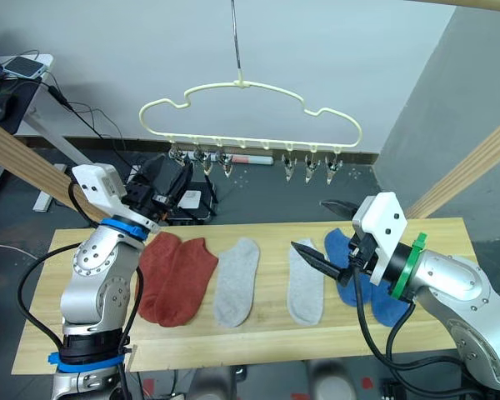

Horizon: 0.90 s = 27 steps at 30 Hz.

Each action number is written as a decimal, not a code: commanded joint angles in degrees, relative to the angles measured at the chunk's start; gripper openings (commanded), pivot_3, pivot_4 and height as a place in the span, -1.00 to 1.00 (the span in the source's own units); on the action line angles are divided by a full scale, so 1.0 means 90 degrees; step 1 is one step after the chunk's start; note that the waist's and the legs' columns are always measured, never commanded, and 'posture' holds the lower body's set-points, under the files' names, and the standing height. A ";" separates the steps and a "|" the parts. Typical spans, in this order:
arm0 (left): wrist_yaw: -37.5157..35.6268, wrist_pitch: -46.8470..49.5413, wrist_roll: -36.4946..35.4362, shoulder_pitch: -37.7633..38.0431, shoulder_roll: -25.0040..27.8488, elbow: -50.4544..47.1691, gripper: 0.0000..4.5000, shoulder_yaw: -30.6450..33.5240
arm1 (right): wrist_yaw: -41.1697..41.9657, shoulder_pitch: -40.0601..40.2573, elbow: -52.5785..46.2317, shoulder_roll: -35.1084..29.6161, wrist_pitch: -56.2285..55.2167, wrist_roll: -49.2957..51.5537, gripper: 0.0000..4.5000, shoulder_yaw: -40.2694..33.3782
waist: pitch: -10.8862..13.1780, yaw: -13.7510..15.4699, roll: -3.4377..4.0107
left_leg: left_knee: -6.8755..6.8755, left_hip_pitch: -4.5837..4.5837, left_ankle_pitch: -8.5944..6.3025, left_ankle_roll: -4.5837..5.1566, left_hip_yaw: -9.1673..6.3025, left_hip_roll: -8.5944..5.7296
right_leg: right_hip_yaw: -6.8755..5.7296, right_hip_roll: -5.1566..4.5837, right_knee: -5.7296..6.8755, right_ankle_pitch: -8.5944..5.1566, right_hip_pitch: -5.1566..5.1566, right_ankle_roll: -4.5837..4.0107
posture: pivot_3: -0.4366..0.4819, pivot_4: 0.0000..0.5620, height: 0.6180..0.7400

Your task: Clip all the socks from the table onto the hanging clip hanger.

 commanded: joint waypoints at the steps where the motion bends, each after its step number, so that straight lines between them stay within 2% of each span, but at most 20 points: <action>1: 0.0035 -0.0078 -0.0073 -0.0154 0.0007 -0.0205 0.34 0.0062 | -0.0067 -0.0061 -0.0274 -0.0050 0.0019 0.0070 1.00 -0.0011 | 0.0000 0.0000 0.0000 | 0.0000 0.0000 -0.0001 0.0001 0.0001 -0.0001 | 0.0000 0.0000 0.0000 0.0000 0.0000 0.0000 | -0.50 0.35 0.84; 27: 0.0120 0.0162 -0.0102 -0.0421 -0.0124 -0.0425 0.34 -0.0089 | 0.0094 0.0177 -0.0142 -0.0041 -0.0292 -0.0111 1.00 -0.0040 | 0.0000 -0.0001 0.0000 | -0.0001 0.0000 0.0002 -0.0003 -0.0003 0.0000 | -0.0004 0.0001 0.0000 0.0000 0.0000 0.0002 | -0.49 0.32 0.84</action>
